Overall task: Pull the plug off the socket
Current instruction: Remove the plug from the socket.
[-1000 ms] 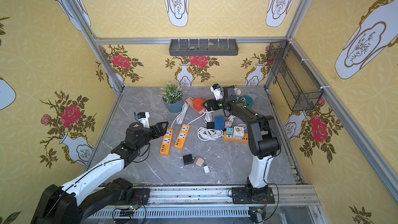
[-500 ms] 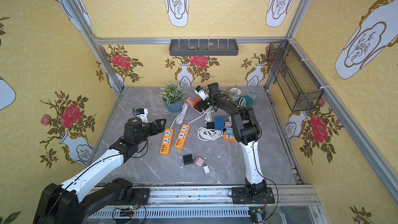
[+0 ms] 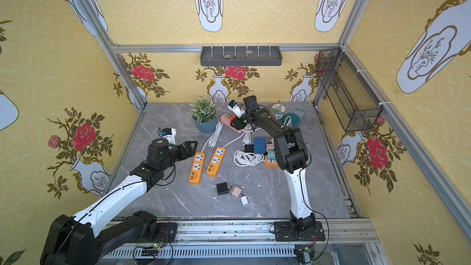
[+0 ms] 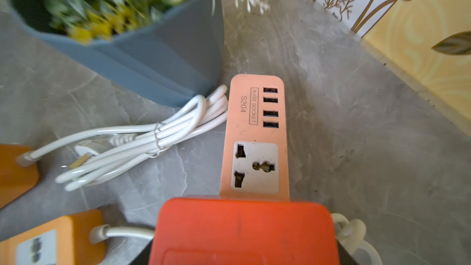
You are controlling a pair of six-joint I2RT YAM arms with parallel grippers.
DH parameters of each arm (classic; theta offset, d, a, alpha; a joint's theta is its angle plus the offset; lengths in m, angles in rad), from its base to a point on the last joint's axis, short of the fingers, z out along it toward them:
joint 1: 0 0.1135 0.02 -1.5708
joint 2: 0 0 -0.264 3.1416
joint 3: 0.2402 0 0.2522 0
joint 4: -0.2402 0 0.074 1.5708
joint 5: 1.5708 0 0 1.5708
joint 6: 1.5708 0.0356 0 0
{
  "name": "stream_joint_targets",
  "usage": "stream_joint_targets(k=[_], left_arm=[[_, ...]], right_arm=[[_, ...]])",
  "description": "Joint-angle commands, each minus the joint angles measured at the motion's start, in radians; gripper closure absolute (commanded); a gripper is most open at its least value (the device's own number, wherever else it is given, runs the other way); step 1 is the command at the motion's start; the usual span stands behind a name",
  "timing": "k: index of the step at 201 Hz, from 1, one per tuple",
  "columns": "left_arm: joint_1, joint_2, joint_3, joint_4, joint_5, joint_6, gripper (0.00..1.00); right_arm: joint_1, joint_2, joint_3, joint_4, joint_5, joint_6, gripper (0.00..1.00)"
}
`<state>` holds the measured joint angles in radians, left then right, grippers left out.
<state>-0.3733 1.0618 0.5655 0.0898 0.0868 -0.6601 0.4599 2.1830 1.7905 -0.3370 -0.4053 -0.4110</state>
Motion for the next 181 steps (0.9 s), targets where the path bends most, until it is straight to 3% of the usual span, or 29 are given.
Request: stream_joint_targets(k=[1,51,95,121,153,181], left_arm=[[0.001,-0.003,-0.006,0.075,0.065,-0.019,0.0],[0.006,-0.018,-0.074,0.271,0.182,-0.237,0.0],[0.013,0.034,-0.155,0.546,0.333,-0.466,0.0],[0.011,0.116,-0.157,0.602,0.419,-0.513,0.0],[-0.018,0.318,-0.131,0.69,0.553,-0.577,0.01],[-0.056,0.441,-0.172,0.841,0.52,-0.645,0.01]], right_arm=[[-0.006,-0.113,-0.05,0.075,-0.052,0.018,0.67],[0.016,-0.423,-0.33,0.163,-0.142,0.069,0.68],[0.123,-0.633,-0.575,0.16,-0.102,0.076,0.69],[0.176,-0.691,-0.7,0.193,-0.09,0.12,0.68],[0.219,-0.694,-0.768,0.224,-0.09,0.15,0.68],[0.232,-0.696,-0.79,0.233,-0.098,0.17,0.68]])
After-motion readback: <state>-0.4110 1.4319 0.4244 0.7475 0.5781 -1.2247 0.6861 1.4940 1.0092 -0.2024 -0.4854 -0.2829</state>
